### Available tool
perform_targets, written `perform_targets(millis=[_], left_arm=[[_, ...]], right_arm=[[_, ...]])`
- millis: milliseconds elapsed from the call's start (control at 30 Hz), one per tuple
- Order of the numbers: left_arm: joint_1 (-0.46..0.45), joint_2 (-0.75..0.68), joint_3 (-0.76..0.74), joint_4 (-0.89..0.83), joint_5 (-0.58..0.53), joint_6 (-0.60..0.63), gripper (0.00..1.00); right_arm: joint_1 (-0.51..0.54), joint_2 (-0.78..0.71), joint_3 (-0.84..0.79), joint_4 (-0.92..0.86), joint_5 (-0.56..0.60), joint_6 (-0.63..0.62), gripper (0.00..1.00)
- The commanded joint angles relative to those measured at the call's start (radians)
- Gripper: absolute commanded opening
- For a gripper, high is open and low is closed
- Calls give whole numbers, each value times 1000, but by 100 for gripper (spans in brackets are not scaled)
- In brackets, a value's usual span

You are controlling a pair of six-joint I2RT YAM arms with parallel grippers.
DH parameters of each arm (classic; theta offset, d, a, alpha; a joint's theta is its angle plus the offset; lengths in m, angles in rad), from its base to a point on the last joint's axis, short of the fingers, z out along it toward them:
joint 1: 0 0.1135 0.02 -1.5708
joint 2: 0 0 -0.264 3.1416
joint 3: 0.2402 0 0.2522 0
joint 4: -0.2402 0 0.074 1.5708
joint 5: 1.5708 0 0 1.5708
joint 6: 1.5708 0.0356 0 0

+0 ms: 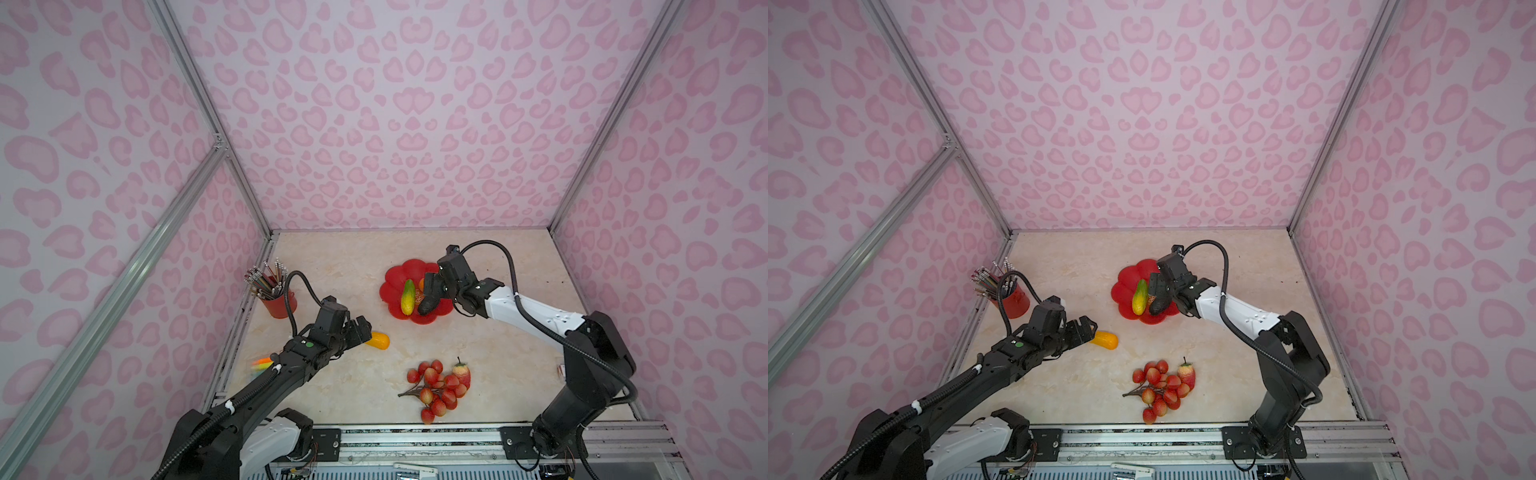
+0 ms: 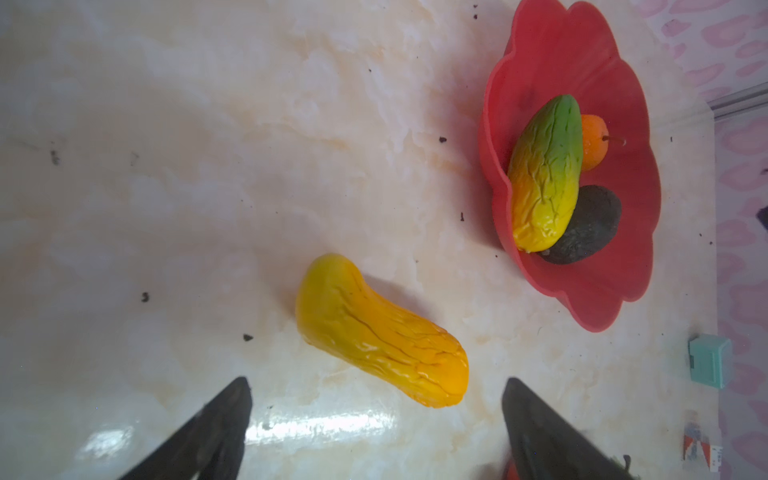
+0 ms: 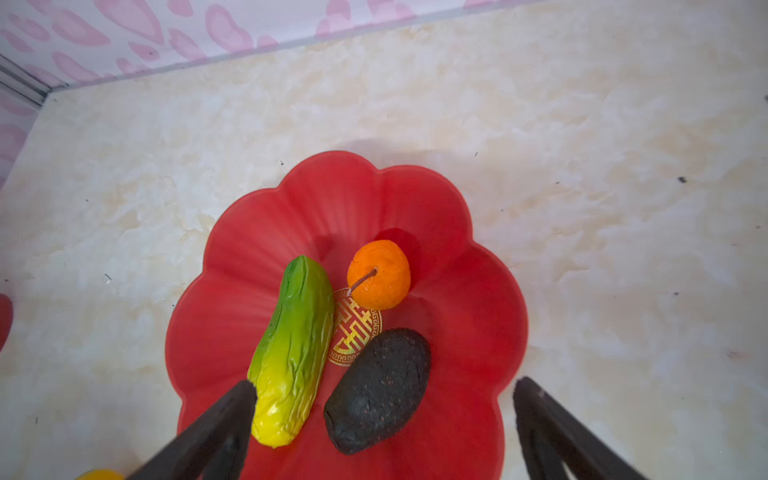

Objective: Place and organize the fake fruits in the fruit bowl
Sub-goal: 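Grasp the yellow squash with the left gripper while the right gripper withdraws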

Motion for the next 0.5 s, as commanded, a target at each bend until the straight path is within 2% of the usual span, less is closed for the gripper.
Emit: perform_targets(millis=[0, 233, 467], left_arm=[[-11, 43, 16, 58, 16, -24, 95], [-18, 178, 44, 137, 23, -39, 94], [-48, 312, 70, 196, 43, -53, 85]], right_arm=[[0, -81, -64, 50, 19, -28, 98], [3, -221, -186, 28, 9, -23, 98], [2, -316, -277, 14, 53, -4, 97]])
